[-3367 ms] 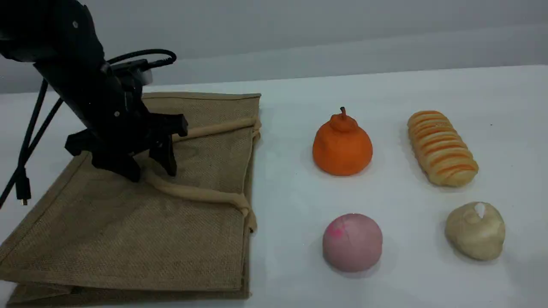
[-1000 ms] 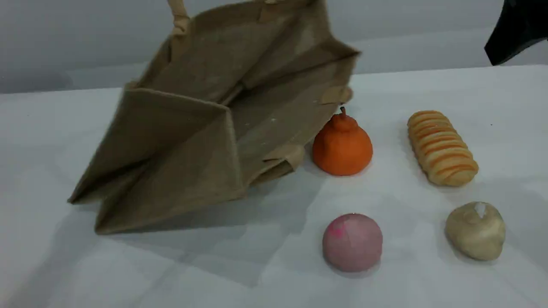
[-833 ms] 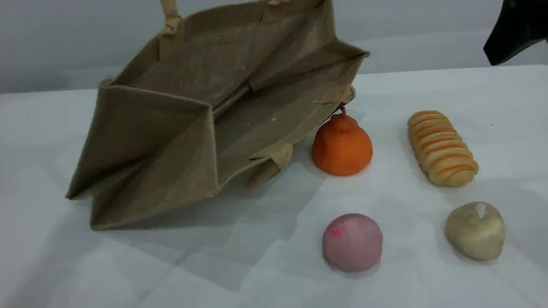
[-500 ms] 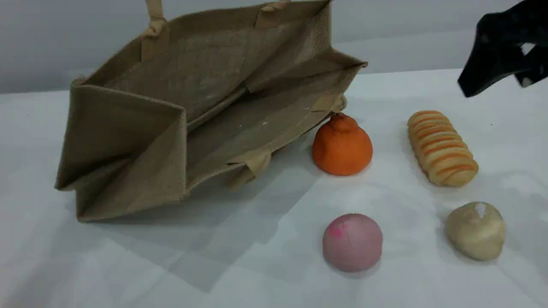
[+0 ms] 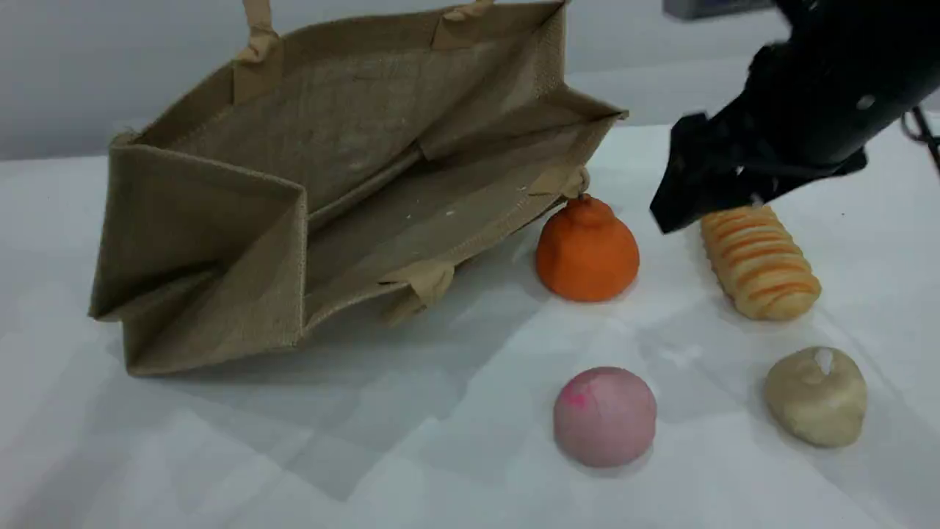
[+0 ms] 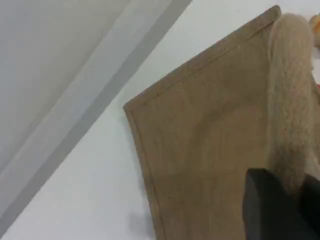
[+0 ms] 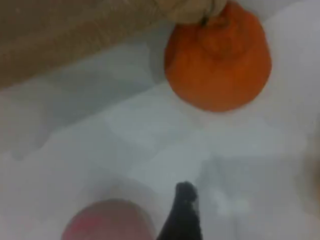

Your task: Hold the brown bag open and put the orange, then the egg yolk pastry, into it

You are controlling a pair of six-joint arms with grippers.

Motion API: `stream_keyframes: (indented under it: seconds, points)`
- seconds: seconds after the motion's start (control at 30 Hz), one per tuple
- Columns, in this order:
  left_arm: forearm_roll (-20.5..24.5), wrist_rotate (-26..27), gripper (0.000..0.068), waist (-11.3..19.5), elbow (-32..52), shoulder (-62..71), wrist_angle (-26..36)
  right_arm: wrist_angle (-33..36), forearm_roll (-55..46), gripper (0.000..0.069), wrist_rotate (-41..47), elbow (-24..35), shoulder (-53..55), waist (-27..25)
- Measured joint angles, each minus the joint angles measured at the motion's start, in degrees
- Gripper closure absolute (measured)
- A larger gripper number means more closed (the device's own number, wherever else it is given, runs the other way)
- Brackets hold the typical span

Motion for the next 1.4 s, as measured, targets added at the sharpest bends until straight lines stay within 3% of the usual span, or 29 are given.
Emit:
stream_keyframes:
  seconds: [0.4,1.4]
  points:
    - [-1.3,-0.05,0.0582,0.0,0.0,-0.05,0.0,-0.05,2.4,0.012,-2.45,-7.26,7.67,2.73]
    - [-1.32,-0.26,0.0582,0.0,-0.24,-0.05,0.01,-1.54,2.16,0.012,-5.18,-22.06,23.64,3.94]
